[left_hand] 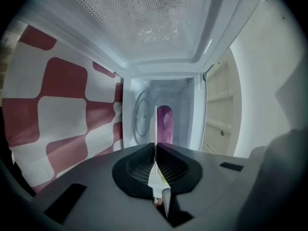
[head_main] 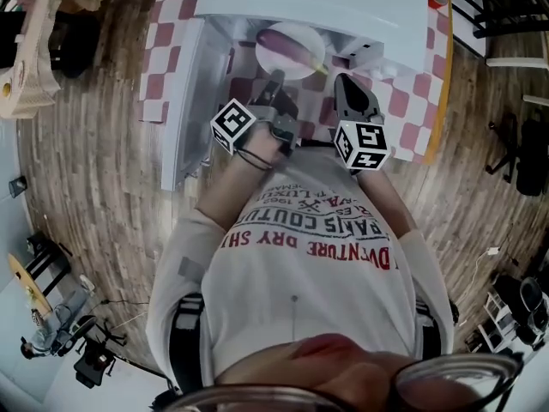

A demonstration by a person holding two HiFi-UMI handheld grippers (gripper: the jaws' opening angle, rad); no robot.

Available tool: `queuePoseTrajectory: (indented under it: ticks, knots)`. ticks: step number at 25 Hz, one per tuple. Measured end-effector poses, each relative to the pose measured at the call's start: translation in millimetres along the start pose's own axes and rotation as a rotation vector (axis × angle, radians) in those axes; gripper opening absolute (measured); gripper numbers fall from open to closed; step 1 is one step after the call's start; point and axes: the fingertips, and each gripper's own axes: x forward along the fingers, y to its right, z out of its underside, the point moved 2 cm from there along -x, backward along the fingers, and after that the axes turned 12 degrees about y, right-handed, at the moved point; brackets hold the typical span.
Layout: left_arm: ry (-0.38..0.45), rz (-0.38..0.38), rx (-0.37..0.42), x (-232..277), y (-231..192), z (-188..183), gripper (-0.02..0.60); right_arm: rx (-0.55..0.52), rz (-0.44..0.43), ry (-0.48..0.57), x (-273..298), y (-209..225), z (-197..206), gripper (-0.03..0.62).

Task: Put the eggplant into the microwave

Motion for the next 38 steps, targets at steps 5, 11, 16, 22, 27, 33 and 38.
queuePoseTrajectory:
  ticks: [5, 11, 16, 22, 27, 33, 38]
  knots:
    - [0.074, -0.023, -0.010, 15, -10, -9, 0.034, -0.023, -0.042, -0.023, 14, 1, 6, 0.026]
    - [0.101, -0.036, -0.005, 40, -24, -9, 0.034, -0.099, -0.103, -0.025, 30, 4, 12, 0.026]
    - [0.121, -0.069, 0.004, 55, -38, -10, 0.034, -0.117, -0.130, -0.024, 44, 4, 12, 0.026]
    - [0.130, -0.076, 0.029, 71, -47, -13, 0.033, -0.102, -0.135, -0.036, 53, 2, 19, 0.026]
    - [0.131, -0.084, 0.044, 81, -53, -15, 0.034, -0.092, -0.134, -0.047, 56, 5, 21, 0.026]
    - [0.138, -0.102, 0.051, 91, -54, -13, 0.034, -0.085, -0.142, -0.067, 55, 4, 28, 0.026]
    - [0.129, -0.127, 0.069, 101, -54, -12, 0.034, -0.077, -0.145, -0.080, 55, 4, 31, 0.026]
